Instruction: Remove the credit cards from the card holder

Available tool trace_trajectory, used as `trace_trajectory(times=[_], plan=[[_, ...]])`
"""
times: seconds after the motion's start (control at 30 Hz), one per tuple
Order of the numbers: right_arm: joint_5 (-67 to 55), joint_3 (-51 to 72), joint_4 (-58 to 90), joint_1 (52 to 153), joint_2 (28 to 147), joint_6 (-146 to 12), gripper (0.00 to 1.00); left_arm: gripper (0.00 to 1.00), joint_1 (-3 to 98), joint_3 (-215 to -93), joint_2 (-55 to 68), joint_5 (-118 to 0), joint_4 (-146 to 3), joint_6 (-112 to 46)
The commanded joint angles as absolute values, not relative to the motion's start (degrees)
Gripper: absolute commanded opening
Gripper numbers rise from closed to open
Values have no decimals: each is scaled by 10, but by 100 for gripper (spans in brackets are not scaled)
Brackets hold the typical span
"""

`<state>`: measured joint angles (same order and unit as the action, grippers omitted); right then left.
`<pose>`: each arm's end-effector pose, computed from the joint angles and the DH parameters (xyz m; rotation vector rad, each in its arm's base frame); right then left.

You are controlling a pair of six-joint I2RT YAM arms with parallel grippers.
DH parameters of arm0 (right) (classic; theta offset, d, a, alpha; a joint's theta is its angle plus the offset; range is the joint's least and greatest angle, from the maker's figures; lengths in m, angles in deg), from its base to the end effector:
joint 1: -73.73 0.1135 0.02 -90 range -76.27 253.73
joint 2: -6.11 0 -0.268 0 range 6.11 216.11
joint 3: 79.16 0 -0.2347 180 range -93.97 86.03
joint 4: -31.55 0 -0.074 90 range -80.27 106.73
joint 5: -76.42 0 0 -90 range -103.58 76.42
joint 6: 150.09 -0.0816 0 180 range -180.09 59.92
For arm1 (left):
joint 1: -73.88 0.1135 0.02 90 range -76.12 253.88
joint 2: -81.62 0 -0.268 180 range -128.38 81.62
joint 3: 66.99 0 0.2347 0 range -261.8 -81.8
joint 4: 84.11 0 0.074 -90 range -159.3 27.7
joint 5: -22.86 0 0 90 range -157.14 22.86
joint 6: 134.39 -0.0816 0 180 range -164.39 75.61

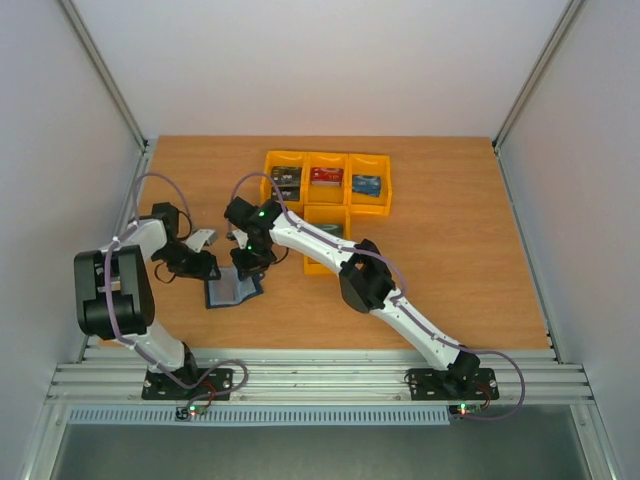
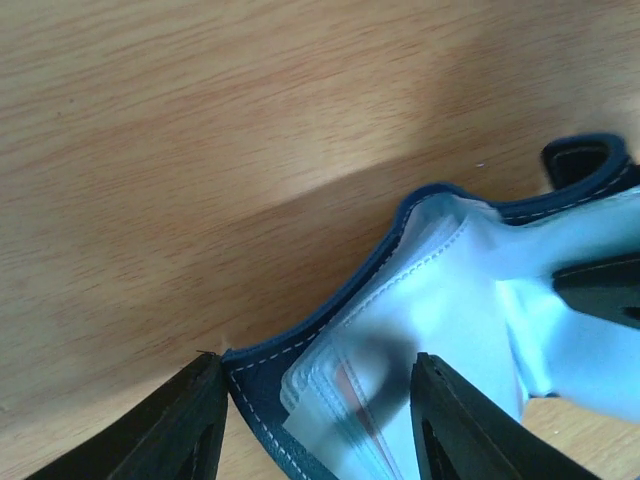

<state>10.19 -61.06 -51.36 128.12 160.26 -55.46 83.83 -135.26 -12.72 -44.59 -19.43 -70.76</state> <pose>0.2829 0.4515 0.1183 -1.5462 2.5652 0.7357 0.2508 0.0122 0.1282 0.4214 2.9478 -0.5702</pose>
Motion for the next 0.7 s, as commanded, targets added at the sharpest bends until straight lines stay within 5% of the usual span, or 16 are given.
trace_trajectory(times=[0.0,0.07,0.37,0.67], plan=[[134,-601,-473,1293,1605,-577,8,52,827,-1343,-103,-378,-184,-725],[131,-588,-474,1291,1590,-577,1,54,827,-1340,-89,-376,-187,-723],[114,-439,-422,1291,1423,-568,1,78,856,-1418,38,-311,-81,-718],[69,-334,-421,1283,1234,-563,1,82,861,-1522,174,-228,32,-701]])
